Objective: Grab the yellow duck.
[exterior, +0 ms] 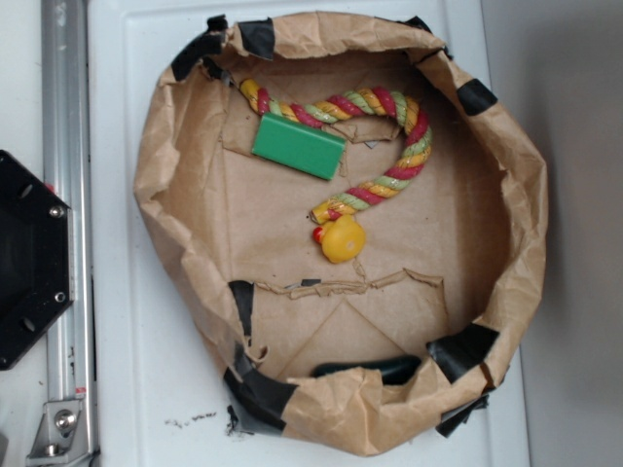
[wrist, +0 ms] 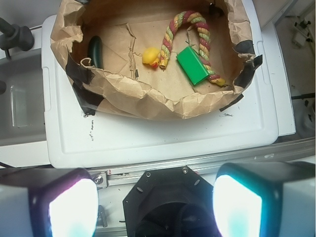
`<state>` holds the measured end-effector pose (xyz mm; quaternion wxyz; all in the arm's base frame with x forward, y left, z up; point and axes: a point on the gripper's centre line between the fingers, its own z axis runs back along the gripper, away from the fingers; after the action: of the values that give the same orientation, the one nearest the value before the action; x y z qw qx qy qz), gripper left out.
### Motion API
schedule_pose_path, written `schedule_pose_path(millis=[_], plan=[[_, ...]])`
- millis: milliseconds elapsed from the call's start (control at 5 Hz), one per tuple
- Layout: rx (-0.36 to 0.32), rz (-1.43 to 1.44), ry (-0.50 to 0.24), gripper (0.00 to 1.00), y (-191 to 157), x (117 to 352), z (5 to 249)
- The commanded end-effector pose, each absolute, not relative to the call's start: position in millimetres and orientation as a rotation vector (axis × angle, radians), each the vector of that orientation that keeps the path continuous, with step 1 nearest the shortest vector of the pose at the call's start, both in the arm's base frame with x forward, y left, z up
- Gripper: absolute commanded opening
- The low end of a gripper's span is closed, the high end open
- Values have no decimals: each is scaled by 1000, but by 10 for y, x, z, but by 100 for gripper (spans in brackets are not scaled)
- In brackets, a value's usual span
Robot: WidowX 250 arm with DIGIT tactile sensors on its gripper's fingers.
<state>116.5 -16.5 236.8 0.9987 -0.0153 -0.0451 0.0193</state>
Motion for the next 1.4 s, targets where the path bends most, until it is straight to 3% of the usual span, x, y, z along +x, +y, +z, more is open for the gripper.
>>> schedule_pose_path(millis=[0,200,400,600,800,1200], plan=[[-31,39,-90,100,-165,1165,2368],[-45,237,-120,100,-125,1480,2309],[-107,494,-67,100,-108,1869,2081],[-115,672,-165,100,-64,2145,1736],[-37,653,-143,100,26,2400,1265],[-37,653,-143,100,26,2400,1265]])
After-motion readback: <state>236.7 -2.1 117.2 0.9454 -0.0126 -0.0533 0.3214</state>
